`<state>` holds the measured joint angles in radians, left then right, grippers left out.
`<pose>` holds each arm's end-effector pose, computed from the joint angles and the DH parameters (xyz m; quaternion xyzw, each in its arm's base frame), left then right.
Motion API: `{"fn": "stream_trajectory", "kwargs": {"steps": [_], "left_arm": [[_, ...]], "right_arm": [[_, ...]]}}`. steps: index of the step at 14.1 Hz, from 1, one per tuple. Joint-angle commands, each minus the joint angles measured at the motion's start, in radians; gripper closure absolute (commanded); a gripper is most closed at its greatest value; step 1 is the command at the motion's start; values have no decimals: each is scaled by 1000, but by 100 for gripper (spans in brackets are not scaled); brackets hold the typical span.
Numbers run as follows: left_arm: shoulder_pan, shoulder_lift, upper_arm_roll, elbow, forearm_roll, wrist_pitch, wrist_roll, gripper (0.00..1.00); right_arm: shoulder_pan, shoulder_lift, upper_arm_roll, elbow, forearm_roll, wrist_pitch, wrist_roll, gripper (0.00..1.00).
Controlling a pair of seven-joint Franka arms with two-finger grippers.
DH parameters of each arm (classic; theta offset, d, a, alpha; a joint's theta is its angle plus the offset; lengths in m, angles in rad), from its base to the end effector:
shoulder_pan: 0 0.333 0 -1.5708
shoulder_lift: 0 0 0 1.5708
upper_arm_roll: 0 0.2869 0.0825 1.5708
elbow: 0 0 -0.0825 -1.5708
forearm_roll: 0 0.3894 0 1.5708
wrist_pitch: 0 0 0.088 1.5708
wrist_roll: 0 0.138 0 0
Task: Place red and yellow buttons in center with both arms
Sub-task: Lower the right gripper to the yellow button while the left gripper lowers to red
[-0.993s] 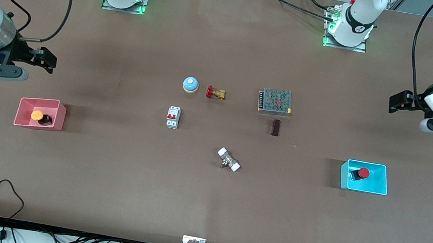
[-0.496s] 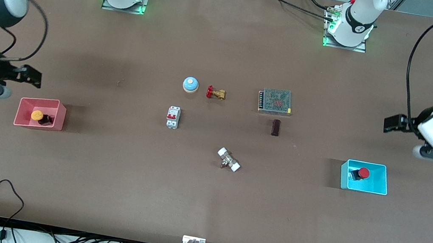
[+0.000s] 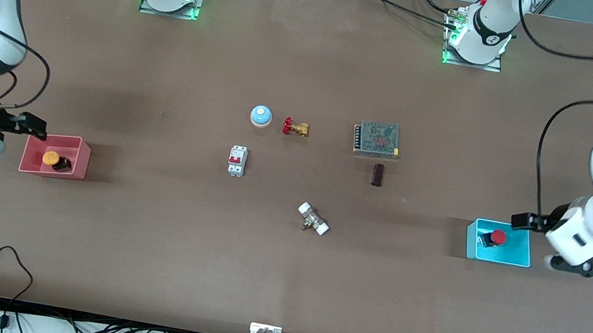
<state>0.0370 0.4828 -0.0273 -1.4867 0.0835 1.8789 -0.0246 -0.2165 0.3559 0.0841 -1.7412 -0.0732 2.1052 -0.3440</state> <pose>0.6723 0.0173 0.3286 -0.9984 -0.0040 0.0449 0.0331 0.6379 -0.0932 0.3124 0.9925 0.1213 0.0007 0.0176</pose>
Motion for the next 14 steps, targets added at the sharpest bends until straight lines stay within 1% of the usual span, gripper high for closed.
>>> {"fn": "stream_trajectory", "kwargs": {"steps": [1, 3, 5, 7, 11, 14], "left_arm": [[30, 68, -2, 11, 9, 63, 8, 0], [30, 83, -3, -42, 8, 151, 11, 0], [32, 85, -3, -119, 5, 262, 11, 0], [35, 80, -3, -187, 5, 339, 15, 0], [44, 83, -5, -263, 7, 443, 22, 0], [46, 92, -5, -273, 7, 453, 22, 0]], "right_arm": [[-30, 26, 11, -35, 16, 77, -59, 0], [-32, 61, 11, -35, 13, 101, -62, 0], [-34, 101, 11, -35, 3, 147, -64, 0], [-34, 138, 11, -37, 0, 188, -67, 0], [-47, 182, 10, -37, -37, 223, -67, 0], [-57, 193, 11, -37, -53, 233, -67, 0]]}}
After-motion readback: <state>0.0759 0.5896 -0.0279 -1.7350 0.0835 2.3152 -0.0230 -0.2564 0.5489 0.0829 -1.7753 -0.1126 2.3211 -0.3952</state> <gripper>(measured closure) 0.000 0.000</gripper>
